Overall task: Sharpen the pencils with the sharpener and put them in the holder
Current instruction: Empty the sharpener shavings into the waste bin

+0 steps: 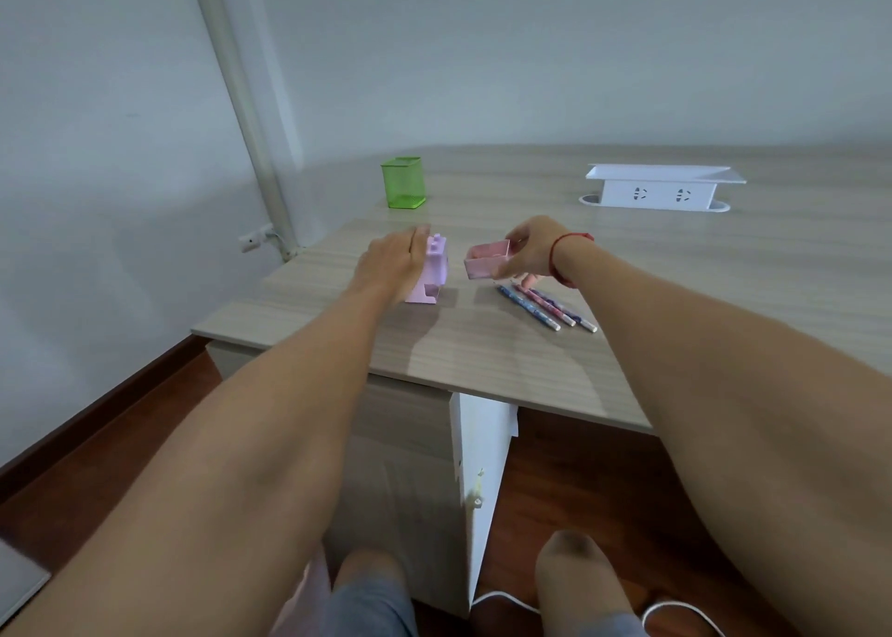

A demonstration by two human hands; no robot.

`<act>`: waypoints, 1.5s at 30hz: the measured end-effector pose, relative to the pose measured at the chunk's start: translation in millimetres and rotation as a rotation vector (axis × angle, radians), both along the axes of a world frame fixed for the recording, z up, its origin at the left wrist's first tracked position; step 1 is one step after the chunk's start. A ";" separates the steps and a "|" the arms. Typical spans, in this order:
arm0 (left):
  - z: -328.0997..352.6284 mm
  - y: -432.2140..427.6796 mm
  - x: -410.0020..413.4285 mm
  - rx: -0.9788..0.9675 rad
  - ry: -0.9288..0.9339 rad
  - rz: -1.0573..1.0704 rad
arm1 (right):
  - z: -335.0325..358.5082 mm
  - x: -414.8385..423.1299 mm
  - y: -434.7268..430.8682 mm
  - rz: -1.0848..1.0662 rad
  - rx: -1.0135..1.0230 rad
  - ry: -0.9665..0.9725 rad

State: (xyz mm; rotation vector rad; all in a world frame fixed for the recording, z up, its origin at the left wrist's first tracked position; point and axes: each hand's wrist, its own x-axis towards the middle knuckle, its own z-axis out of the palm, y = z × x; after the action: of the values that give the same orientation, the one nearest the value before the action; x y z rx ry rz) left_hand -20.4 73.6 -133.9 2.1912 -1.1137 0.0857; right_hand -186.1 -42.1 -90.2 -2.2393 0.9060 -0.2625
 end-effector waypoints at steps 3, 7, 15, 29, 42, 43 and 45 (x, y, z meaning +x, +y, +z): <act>13.8 4.4 -4.5 -0.026 -0.043 0.013 | 17.5 -7.9 6.5 -0.003 -0.040 -0.068; 38.7 10.2 -20.3 -0.138 -0.149 0.029 | 36.0 -5.9 22.3 0.001 -0.047 -0.190; 53.1 79.1 -24.6 -0.226 -0.291 0.026 | 61.9 31.3 97.3 0.105 -0.044 -0.252; -8.1 283.0 46.3 -0.334 -0.151 0.436 | 11.5 149.2 285.5 0.457 0.141 -0.251; -198.5 396.3 85.9 -0.262 0.223 0.708 | -200.3 253.0 388.6 0.583 0.452 -0.035; -212.8 398.0 88.0 -0.252 0.264 0.713 | -215.9 257.2 390.5 0.579 0.477 -0.004; -241.3 399.0 92.5 -0.240 0.361 0.718 | -246.2 265.3 390.3 0.584 0.515 0.059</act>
State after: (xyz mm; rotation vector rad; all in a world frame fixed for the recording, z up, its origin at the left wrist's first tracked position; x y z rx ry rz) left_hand 72.2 472.5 -375.2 2.1657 -0.0856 0.1203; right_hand 79.2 348.3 -336.5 -1.9204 0.2657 0.2785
